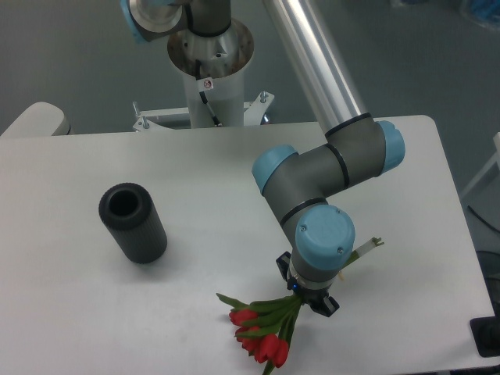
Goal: Insert the flowers into the vase
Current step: 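Hold the red tulip bunch by the stems in the gripper, then carry the tulips over to the black vase, stems pointing down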
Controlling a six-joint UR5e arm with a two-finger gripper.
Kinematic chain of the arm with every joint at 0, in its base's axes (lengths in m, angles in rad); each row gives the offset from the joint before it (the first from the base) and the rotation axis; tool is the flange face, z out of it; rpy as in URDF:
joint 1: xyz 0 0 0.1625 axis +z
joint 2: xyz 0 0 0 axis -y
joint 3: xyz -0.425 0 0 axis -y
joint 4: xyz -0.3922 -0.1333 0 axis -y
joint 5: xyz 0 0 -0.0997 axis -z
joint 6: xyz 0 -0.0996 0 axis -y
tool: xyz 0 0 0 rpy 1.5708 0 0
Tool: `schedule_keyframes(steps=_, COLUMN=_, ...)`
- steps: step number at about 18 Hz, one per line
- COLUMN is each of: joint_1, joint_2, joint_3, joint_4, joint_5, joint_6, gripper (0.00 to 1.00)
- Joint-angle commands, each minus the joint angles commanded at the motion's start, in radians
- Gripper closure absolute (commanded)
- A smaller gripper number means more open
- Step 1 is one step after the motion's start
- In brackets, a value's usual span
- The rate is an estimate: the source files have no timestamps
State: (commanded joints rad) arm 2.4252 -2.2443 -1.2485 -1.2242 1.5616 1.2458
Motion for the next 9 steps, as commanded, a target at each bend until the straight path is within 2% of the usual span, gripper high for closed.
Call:
schedule_keyframes(steps=2, joint_1=-0.002, joint_2=0.025, joint_3=-0.031, joint_4=0.011, joint_5=-0.021, joint_6=-0.008, gripper=1.00)
schedule_keyframes(steps=5, joint_1=-0.014, joint_2=0.072, joint_3=-0.072, joint_4=0.023, joint_5=-0.112, joint_6=-0.012, gripper=1.00)
schedule_keyframes(steps=9, joint_1=-0.031, joint_2=0.144, joint_3=-0.091, joint_4=0.022, joint_5=-0.254, joint_6=-0.037, gripper=1.00)
